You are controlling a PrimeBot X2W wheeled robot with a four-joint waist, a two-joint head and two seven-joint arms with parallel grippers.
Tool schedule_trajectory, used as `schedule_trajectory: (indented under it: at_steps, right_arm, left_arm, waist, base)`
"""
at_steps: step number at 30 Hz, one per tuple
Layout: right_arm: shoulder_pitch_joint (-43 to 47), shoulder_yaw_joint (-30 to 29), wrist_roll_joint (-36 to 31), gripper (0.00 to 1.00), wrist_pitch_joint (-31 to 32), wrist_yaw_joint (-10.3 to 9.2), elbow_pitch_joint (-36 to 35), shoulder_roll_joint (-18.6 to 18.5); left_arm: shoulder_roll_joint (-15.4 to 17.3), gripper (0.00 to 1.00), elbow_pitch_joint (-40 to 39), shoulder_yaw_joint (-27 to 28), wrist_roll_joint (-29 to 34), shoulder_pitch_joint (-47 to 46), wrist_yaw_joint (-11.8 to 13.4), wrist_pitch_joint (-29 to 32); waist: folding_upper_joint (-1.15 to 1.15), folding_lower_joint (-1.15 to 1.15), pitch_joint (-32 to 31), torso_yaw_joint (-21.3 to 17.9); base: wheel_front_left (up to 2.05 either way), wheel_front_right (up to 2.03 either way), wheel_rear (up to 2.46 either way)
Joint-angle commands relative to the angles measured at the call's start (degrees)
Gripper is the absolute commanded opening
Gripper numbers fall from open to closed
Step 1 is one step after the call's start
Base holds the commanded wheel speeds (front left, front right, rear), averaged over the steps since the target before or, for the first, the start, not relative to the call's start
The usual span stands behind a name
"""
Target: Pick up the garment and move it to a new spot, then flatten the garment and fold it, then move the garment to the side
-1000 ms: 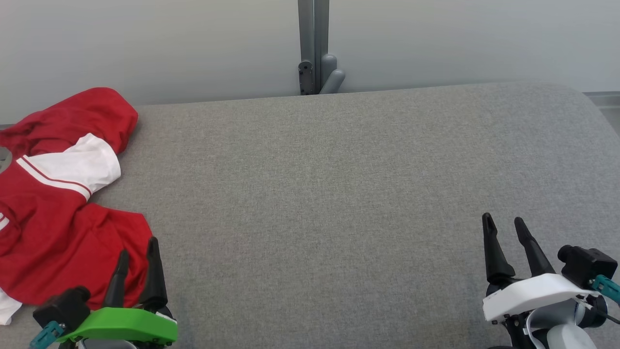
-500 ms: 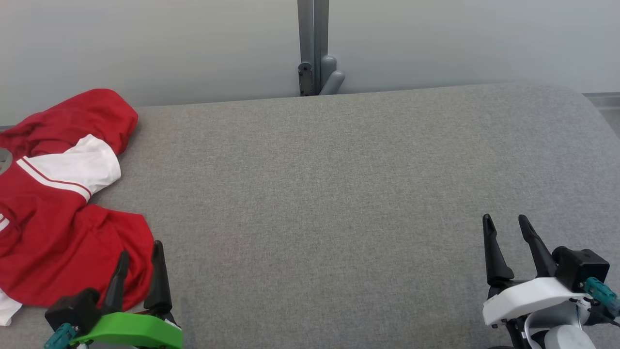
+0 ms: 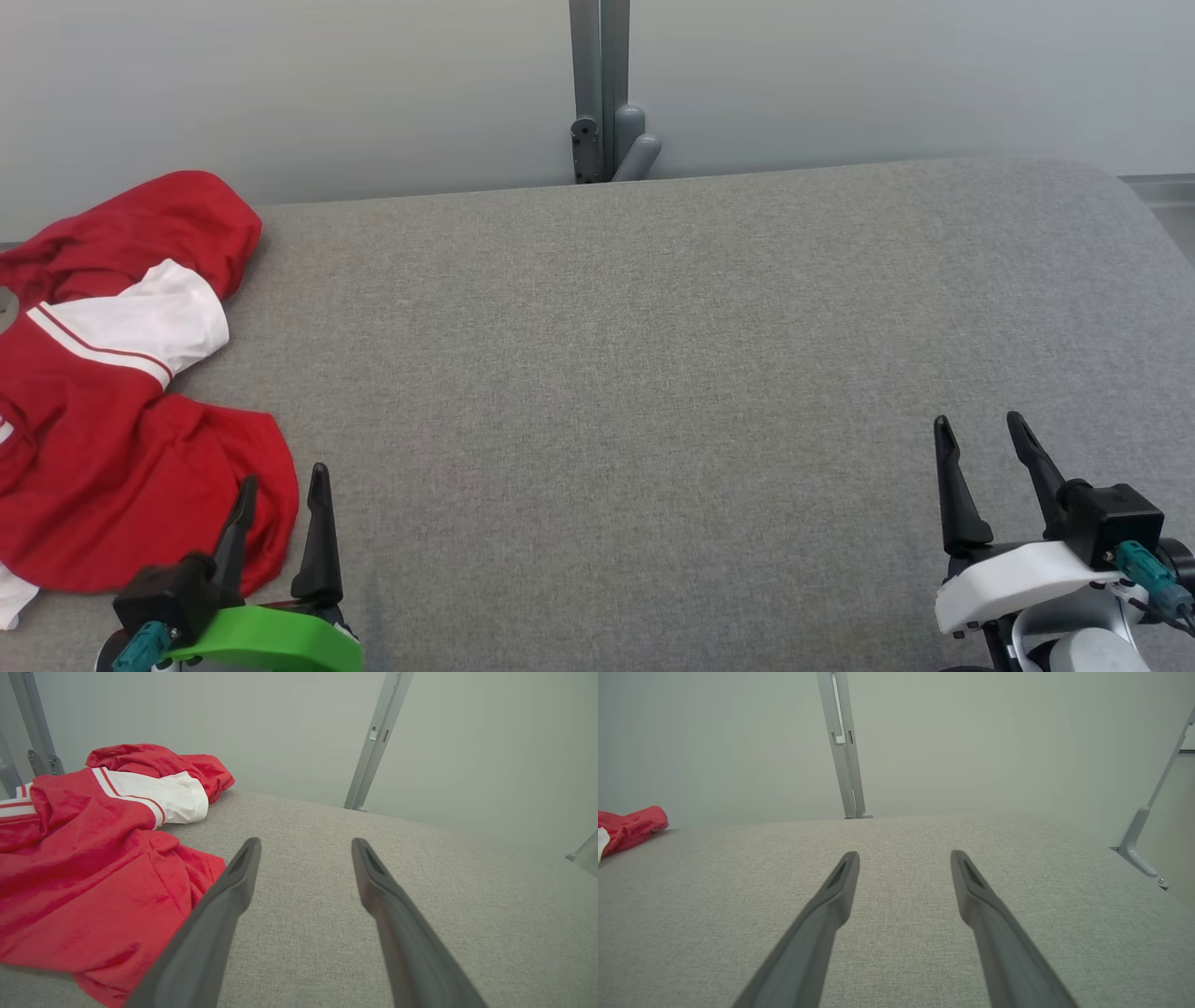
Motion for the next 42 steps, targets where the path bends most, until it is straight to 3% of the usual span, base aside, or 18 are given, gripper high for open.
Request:
schedule_trajectory:
  at_steps: [1, 31, 42]
  right_arm:
    - [0.41, -0.2, -1.67, 1.0, -0.65, 0.01, -0.14, -0.35]
    - [1.64, -0.38, -14.54, 1.0, -3.9, 0.01, 0.19, -0.37]
    - [1.6, -1.01, -10.41, 1.0, -3.95, 0.01, 1.53, -0.35]
  left_arm:
    - [0.54, 1.0, -0.45, -0.12, 1.48, 0.31, -0.21, -0.51]
    - [1.37, 1.0, -0.45, -1.34, 12.13, 1.95, -0.22, -3.73]
    - [0.81, 1.0, 0.81, -0.47, 10.04, 1.42, -0.22, -3.73]
  waist:
    - [0.0, 0.0, -0.01, 0.01]
    - [0.0, 0.0, -0.32, 0.08]
    - [0.0, 0.0, -0.19, 0.01]
  base:
    - [0.0, 0.0, 0.0]
    - [0.0, 0.0, 0.0]
    - [0.0, 0.0, 0.0]
